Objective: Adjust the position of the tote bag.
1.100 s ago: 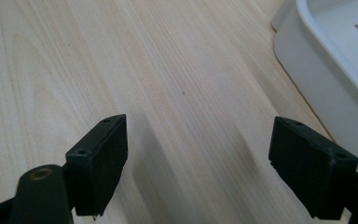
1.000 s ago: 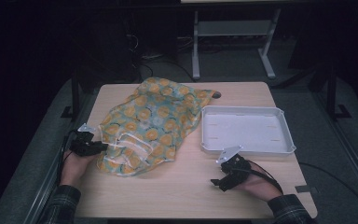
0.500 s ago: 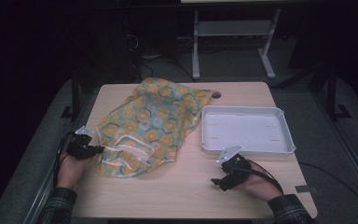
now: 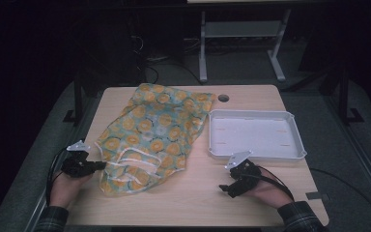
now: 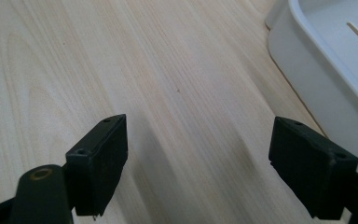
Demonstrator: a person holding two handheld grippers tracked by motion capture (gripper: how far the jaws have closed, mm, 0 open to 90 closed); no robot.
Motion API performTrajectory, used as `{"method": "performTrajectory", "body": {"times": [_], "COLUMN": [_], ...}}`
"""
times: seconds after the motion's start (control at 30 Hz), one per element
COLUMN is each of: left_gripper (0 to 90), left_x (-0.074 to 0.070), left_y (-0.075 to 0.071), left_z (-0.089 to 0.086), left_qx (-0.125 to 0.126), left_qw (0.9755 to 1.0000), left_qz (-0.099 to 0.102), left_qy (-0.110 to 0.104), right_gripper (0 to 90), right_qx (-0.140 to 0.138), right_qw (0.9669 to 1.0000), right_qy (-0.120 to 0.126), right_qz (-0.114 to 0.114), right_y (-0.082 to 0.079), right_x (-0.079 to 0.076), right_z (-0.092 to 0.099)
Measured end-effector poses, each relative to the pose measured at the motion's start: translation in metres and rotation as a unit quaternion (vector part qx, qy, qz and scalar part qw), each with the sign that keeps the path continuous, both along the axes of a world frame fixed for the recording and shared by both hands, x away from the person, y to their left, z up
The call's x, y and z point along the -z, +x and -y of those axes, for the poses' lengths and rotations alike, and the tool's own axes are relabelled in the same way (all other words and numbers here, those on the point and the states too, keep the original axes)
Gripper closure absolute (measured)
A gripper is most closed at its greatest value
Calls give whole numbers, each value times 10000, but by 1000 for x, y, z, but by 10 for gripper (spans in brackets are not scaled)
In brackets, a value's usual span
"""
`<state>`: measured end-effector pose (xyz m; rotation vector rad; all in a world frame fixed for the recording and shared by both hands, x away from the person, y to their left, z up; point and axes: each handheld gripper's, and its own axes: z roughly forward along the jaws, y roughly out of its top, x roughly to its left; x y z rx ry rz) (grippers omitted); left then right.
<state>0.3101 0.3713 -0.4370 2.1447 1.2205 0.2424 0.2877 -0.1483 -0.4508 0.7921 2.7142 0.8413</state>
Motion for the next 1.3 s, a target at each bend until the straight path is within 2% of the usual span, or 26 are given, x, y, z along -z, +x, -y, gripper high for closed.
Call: {"method": "performTrajectory", "body": {"times": [0.27, 0.43, 0.67, 0.7, 0.83, 0.9, 1.0, 1.07, 1.3], "left_gripper": [899, 899, 899, 899, 898, 893, 804, 747, 668], "left_x": [-6, -6, -4, -3, -1, -1, -3, -8, -29], "left_y": [-19, -31, -47, -50, -53, -55, -56, -58, -62], "left_z": [14, 29, 55, 60, 68, 71, 69, 65, 42], "left_qx": [273, 500, 919, 1056, 1173, 1247, 1112, 1009, 554], "left_qw": [9996, 9985, 9951, 9937, 9922, 9915, 9933, 9946, 9984], "left_qz": [-12, -123, -275, -322, -367, -358, -316, -249, 89], "left_qy": [-122, -180, -239, -214, -212, -121, -9, -48, -105], "right_gripper": [188, 188, 189, 189, 189, 188, 189, 188, 188], "right_qx": [4, -8, -9, -12, -7, -4, -12, -12, -16], "right_qw": [10000, 10000, 10000, 10000, 10000, 10000, 10000, 10000, 10000], "right_qy": [-16, -27, -12, -12, -18, -15, -16, -12, -24], "right_qz": [31, 52, 44, 44, 42, 41, 46, 44, 41], "right_y": [0, 0, 0, 0, 0, 0, 0, 0, 0], "right_x": [0, 0, 0, 0, 0, 0, 0, 0, 0], "right_z": [0, 1, 1, 1, 1, 1, 1, 1, 0]}}
